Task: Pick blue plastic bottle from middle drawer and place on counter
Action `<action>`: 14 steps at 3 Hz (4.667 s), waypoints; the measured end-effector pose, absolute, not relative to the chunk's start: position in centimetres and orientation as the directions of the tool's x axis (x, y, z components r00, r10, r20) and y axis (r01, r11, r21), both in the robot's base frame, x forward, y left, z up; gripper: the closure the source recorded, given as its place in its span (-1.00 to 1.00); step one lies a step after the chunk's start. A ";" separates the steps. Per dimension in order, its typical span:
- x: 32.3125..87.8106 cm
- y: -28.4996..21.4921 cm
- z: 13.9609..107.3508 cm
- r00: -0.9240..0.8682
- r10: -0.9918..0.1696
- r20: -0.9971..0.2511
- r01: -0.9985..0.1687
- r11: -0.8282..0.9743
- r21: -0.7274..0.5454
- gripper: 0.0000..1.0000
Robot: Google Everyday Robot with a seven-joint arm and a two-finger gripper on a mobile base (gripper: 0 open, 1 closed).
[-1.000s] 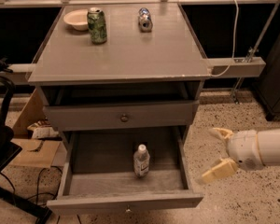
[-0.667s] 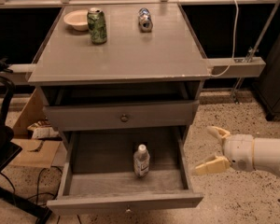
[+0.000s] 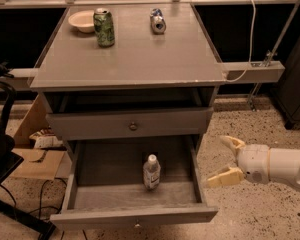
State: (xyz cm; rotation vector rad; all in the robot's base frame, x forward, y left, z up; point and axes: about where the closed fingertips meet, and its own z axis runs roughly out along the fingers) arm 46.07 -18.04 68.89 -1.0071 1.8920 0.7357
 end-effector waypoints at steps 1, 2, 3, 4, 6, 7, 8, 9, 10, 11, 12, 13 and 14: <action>47.7 -16.0 66.4 -0.272 -0.314 -0.910 -0.873 0.479 0.096 -1.00; 51.0 -11.7 63.0 -0.146 -0.243 -0.959 -0.915 0.401 0.037 -1.00; 53.5 -7.3 57.8 -0.043 -0.167 -0.985 -0.949 0.314 -0.012 -1.00; 54.5 -5.0 54.1 -0.008 -0.174 -0.985 -0.956 0.291 -0.044 -1.00; 56.8 -1.9 49.0 0.005 -0.233 -0.973 -0.954 0.289 -0.074 -1.00; 56.7 -0.8 47.1 -0.019 -0.226 -0.974 -0.956 0.291 -0.048 -1.00; 56.2 0.3 45.1 -0.055 -0.223 -0.973 -0.958 0.285 -0.011 -0.70; 55.9 1.0 43.2 -0.105 -0.213 -0.971 -0.957 0.287 0.041 -0.23; 55.9 1.0 42.9 -0.111 -0.212 -0.971 -0.957 0.287 0.047 0.23; 55.6 0.5 45.0 -0.126 -0.192 -0.973 -0.951 0.303 0.063 0.70; 53.8 -1.7 51.2 -0.169 -0.149 -0.974 -0.941 0.318 0.115 1.00; 53.2 -5.2 60.8 -0.201 -0.124 -0.972 -0.931 0.333 0.150 1.00; 55.1 -7.8 71.2 -0.214 -0.135 -0.967 -0.919 0.363 0.153 1.00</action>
Offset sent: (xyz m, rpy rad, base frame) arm 0.0873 0.1154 -0.1288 0.3139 -0.2836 0.2147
